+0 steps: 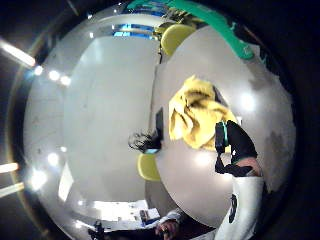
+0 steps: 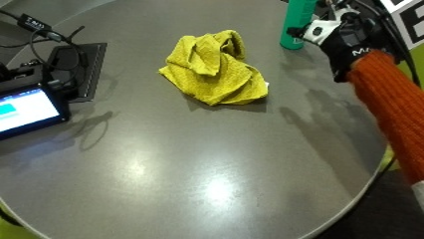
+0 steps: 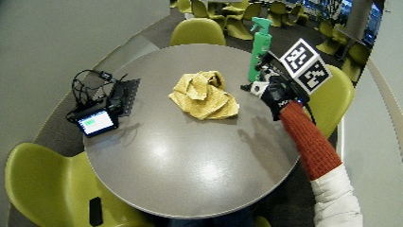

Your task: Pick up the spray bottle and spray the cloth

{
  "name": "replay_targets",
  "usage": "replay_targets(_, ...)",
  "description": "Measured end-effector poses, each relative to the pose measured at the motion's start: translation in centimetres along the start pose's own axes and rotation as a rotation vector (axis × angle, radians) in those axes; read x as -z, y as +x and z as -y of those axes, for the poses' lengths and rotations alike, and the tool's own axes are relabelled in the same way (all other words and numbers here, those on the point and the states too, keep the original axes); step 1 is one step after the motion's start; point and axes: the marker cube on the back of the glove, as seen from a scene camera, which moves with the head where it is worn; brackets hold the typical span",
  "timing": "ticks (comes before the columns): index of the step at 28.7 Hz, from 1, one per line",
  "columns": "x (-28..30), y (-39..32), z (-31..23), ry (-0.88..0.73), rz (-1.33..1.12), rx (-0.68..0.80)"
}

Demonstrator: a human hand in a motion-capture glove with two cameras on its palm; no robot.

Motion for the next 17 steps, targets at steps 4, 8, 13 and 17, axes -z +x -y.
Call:
replay_targets(4, 1.3, 1.9, 2.3, 0.088, 0.137, -0.051)
replay_targets(8, 1.4, 4.2, 4.9, 0.178, 0.269, -0.104)
replay_targets(13, 0.8, 7.8, 6.7, 0.266, 0.395, -0.192)
replay_targets(17, 1.1, 9.7, 7.1, 0.332, 0.447, -0.234)
